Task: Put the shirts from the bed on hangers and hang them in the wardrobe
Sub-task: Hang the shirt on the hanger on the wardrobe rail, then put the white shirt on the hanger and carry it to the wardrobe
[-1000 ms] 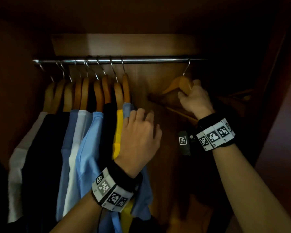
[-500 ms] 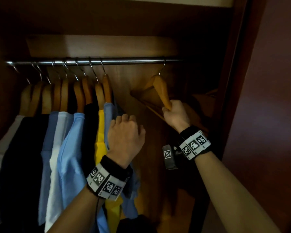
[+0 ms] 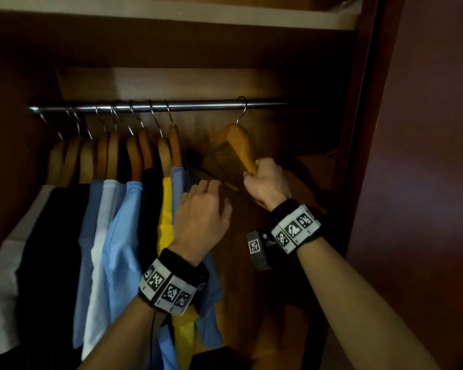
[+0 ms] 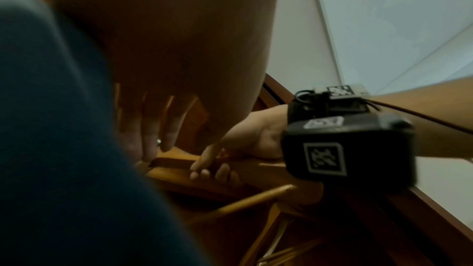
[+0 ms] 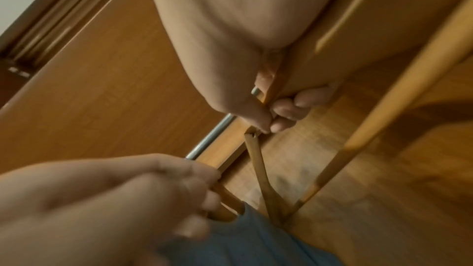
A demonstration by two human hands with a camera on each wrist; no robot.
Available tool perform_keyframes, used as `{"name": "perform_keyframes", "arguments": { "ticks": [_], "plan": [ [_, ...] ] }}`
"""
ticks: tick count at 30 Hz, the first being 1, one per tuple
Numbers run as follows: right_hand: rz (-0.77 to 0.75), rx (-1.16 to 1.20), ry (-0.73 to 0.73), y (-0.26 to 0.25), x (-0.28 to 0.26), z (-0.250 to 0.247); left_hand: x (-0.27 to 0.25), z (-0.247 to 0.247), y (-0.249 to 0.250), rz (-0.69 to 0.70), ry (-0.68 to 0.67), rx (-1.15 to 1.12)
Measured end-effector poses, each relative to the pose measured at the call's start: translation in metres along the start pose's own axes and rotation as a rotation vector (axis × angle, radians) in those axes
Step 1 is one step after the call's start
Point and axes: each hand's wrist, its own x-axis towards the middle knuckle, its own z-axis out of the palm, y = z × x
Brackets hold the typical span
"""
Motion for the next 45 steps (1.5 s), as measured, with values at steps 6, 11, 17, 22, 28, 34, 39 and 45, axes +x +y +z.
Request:
{"name": "perform_keyframes", "arguments": {
  "ticks": [6,11,17,22,28,34,39,45],
  "plan": [
    [-0.078,-0.13,0.091,-0.039,-0.026,-0.011,-0.011,-0.01,-0.017,0.121,0.022,-0.252],
    [0.005,-0.027,0.154,-0.022,-0.069,0.005,-0.025,-0.021,-0.027,0.129,0.019,-0.421],
    [0.06,-0.005,0.166,0.008,-0.128,0.02,-0.045,-0.032,-0.023,0.152,0.041,-0.455],
    [0.061,-0.048,0.207,0.021,-0.163,-0.003,-0.055,-0.044,-0.008,0.178,0.088,-0.463],
    [0.03,-0.177,0.224,0.05,-0.207,-0.071,-0.073,-0.055,0.051,0.187,0.099,-0.382],
    [0.077,-0.188,0.273,0.122,-0.267,-0.163,-0.109,-0.063,0.151,0.24,0.149,-0.31],
    [0.15,-0.187,0.32,0.192,-0.332,-0.258,-0.161,-0.077,0.267,0.412,0.08,-0.397],
    [0.061,0.244,0.205,0.25,-0.433,-0.384,-0.251,-0.071,0.424,0.631,-0.055,-0.671]
  ]
}}
